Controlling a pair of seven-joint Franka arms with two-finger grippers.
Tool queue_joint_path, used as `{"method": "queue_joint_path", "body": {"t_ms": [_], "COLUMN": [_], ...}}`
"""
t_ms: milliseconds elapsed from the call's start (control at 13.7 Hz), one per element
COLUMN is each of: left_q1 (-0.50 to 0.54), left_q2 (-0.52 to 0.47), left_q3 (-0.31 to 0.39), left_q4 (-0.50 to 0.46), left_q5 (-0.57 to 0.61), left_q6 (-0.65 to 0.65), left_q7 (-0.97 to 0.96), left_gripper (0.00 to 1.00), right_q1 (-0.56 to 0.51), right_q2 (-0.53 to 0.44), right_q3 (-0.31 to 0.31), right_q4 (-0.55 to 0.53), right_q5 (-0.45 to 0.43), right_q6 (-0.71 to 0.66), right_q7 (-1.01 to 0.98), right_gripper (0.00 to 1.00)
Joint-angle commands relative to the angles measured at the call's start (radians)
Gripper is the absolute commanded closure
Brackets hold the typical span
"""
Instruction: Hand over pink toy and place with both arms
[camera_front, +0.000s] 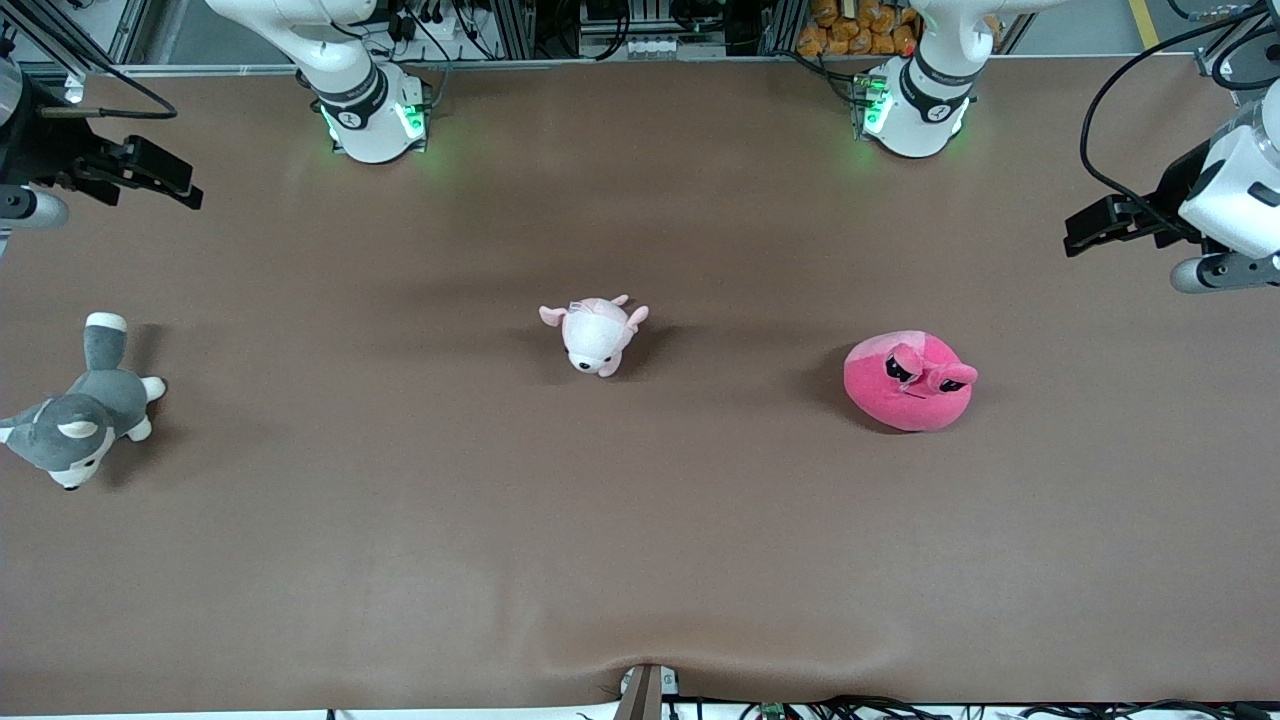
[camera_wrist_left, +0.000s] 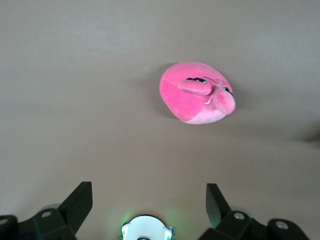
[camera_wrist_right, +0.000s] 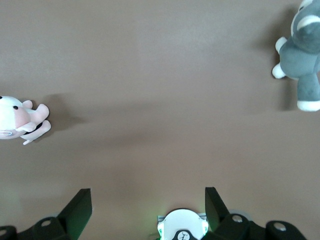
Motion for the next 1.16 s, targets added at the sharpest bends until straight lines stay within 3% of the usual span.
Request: {"method": "queue_joint_path", "body": {"t_ms": [0,291,655,1092], "left_q1": [-0.002,-0.002,0.011,0.008], "left_q2": [0.02,0.08,0.15,0.204], "left_q3": [-0.012,-0.015,-0.012,-0.012], "left_q4": [-0.001,0.006,-0.003,0.0], "left_q5": [0.028,0.008,-0.037,-0.035], "left_q6": [0.02,0.017,0.112,0.11], "left_q7": [-0.061,-0.394,-0.61,-0.739], "left_gripper": [0.0,0.0,0.0,0.0], "right_q1": [0.0,0.001,0.018,0.027], "right_q2": [0.016,0.091,0.091,0.091], "right_q3": [0.001,0.001,0.002,0.002], "right_q4": [0.027,0.128,0.12,0.114], "right_q5": [-0.03,-0.03,-0.024,-0.023], "right_q6": [0.025,0.003,-0.035,-0.037], "right_q7": [-0.051,-0.044,-0.036,-0.035], "right_gripper": [0.0,0.0,0.0,0.0]}}
